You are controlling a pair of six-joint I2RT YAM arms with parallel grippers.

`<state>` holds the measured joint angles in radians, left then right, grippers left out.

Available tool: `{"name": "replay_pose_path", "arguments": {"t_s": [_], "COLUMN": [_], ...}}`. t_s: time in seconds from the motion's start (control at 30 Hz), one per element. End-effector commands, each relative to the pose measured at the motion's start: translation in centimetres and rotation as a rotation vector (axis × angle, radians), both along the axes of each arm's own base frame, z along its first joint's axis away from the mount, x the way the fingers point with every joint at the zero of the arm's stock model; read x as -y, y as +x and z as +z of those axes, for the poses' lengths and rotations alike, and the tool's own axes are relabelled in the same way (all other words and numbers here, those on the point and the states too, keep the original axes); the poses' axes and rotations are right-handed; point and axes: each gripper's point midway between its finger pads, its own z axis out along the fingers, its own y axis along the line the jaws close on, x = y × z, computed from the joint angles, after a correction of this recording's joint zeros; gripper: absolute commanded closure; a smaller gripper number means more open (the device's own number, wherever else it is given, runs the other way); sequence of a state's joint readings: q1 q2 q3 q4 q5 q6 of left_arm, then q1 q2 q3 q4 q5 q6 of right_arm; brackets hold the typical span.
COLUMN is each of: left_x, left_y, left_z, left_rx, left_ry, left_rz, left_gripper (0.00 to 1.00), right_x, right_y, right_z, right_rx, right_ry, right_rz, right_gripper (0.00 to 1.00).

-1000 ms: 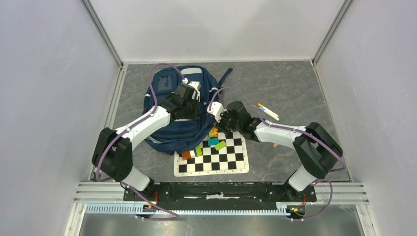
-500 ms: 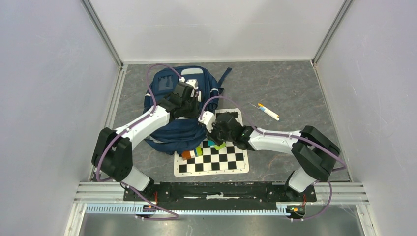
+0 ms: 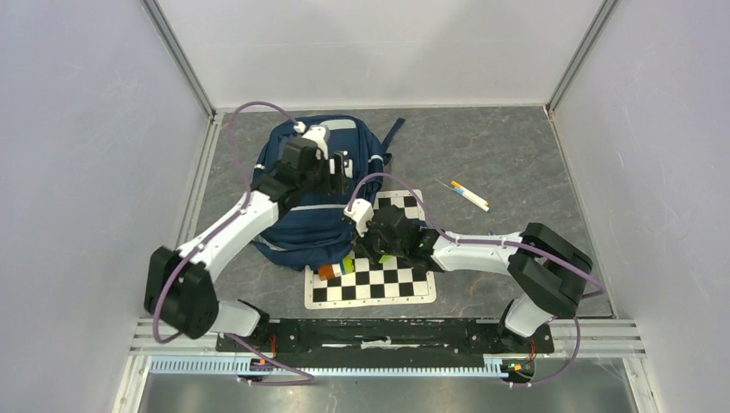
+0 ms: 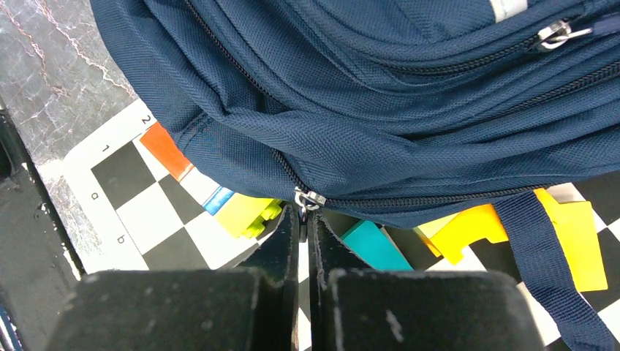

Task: Pack the student bag
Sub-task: Zip the student bag at the center of the board.

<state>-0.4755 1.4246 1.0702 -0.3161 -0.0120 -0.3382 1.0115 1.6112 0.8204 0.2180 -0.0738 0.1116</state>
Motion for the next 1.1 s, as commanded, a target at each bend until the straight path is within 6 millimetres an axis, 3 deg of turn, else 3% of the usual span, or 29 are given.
{"name": "replay_pose_path", "arguments": {"t_s": [0.0,0.2,0.3,0.57,0.67,0.9,1.0,1.07], "left_x": [-3.0,-3.3,-2.9,-4.0,-3.5,-1.7,-0.6,0.4], "left_y": [-1.5,-6.3,-7.3,-6.0,-6.2,-6.7,-6.8,-6.8], "left_z": [3.2,-0.7,-1.3,-1.7,-2.2,-3.8,-3.4,-2.8], "left_rx": [0.128,0.065,0.12,0.161,0.148,0.104,0.109,0.129], "left_ry": [0.112,0.268,0.346,0.483,0.475,0.443,0.405,0.359], "left_rz": [-0.037,-0.268,-0.345,-0.308,-0.332,-0.419,-0.449,-0.477], "left_gripper": [0.13,0.05,0.03,0.02,0.08,0.46,0.72,0.96], "right_x": [-0.2,0.1,-0.1,-0.1,-0.1,-0.1,0.4,1.0], "right_y": [-0.2,-0.1,-0.4,-0.8,-0.8,-0.9,-0.7,-0.1], "right_z": [2.4,2.9,3.1,3.3,3.3,3.6,4.0,4.3], "right_rx": [0.005,-0.007,-0.017,-0.024,-0.024,-0.018,-0.007,0.008], "right_ry": [0.066,0.095,0.113,0.13,0.133,0.139,0.139,0.131], "right_rz": [0.005,-0.001,0.01,0.022,0.026,0.028,0.019,0.003], "right_gripper": [1.0,1.0,1.0,1.0,1.0,1.0,1.0,1.0]}}
